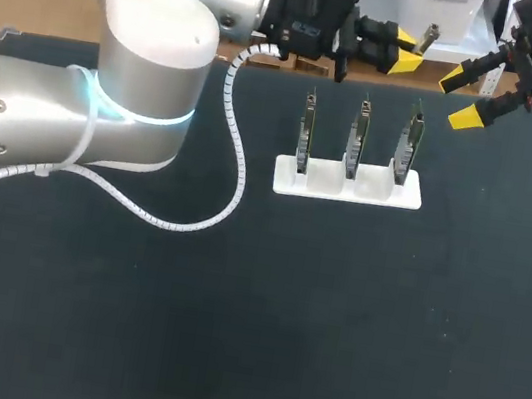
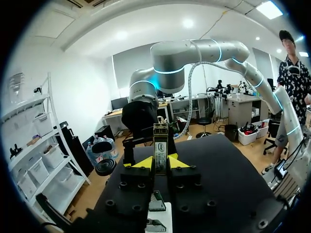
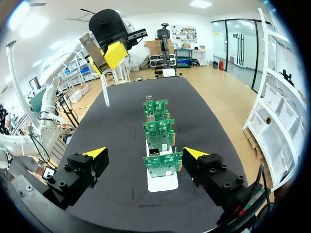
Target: Pick up the optical module with the left hand, and insert it into the network port with the right hand.
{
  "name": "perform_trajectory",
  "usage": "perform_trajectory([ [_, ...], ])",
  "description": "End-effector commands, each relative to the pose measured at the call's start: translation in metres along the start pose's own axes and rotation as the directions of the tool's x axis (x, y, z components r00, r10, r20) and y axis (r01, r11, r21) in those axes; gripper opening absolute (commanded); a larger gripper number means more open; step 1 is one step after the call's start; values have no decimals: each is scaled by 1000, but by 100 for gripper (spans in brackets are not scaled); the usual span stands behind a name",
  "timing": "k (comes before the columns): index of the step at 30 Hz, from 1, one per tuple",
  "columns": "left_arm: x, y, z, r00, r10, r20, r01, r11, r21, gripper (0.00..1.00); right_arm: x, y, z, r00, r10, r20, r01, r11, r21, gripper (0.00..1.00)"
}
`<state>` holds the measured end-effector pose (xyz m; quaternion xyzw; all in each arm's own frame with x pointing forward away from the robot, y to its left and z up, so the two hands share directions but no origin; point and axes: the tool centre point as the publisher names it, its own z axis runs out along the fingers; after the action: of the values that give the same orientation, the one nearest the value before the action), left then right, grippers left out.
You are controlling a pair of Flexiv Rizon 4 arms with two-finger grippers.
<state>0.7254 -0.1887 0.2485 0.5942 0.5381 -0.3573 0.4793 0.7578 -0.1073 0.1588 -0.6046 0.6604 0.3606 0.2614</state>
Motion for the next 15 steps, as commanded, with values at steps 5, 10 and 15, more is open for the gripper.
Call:
perform_trajectory([
  [5,4,-4,3,999,-12,-31,11,999,-50,0,0,1,0,1000,0,-1,0,1000,4,100],
  [10,14,-6,14,992,-129,7,129,986,-105,0,0,1,0,1000,0,-1,0,1000,4,100],
  [15,12,-2,24,990,-136,30,139,985,-105,0,0,1,0,1000,0,-1,0,1000,4,100],
])
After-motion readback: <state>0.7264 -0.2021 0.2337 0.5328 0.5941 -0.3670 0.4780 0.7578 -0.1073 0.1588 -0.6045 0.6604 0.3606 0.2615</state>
